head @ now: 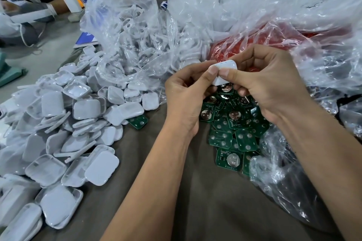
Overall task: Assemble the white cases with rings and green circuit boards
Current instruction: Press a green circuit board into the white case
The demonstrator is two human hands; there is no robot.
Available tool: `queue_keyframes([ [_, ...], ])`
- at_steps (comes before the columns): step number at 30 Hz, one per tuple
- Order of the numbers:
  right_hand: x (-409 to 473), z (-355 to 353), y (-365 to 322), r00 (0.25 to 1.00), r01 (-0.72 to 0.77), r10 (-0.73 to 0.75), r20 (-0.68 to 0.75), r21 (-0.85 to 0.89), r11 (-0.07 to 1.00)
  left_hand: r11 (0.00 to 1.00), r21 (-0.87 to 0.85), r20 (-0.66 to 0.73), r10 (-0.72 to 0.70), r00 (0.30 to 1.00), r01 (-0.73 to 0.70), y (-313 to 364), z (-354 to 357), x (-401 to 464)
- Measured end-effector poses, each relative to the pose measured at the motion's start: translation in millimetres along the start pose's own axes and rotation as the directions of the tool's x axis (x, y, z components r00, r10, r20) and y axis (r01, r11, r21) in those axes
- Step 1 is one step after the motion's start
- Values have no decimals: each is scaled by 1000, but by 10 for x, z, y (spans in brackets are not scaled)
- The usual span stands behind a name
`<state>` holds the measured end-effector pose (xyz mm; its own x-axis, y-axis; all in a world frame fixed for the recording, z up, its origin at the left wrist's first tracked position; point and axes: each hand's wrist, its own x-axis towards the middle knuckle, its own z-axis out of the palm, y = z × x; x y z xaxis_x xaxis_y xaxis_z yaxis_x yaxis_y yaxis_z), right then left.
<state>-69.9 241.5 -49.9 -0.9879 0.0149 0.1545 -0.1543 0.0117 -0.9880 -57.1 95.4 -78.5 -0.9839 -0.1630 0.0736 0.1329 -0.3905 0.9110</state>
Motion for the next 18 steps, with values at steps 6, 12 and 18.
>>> queue_keyframes([
  [6, -16, 11, -11, 1000, 29, -29, -1, 28, 999, 999, -26, 4, 24, 1000, -24, -6, -1, -5],
  [12, -1, -5, 10, 1000, 1, -1, 9, 51, 999, 999, -22, -12, 40, 999, -41, -26, 1, 8],
  [18, 23, -5, 28, 998, 38, -36, -56, 33, 999, 998, 36, 99, 46, 994, -50, -49, -35, 9],
])
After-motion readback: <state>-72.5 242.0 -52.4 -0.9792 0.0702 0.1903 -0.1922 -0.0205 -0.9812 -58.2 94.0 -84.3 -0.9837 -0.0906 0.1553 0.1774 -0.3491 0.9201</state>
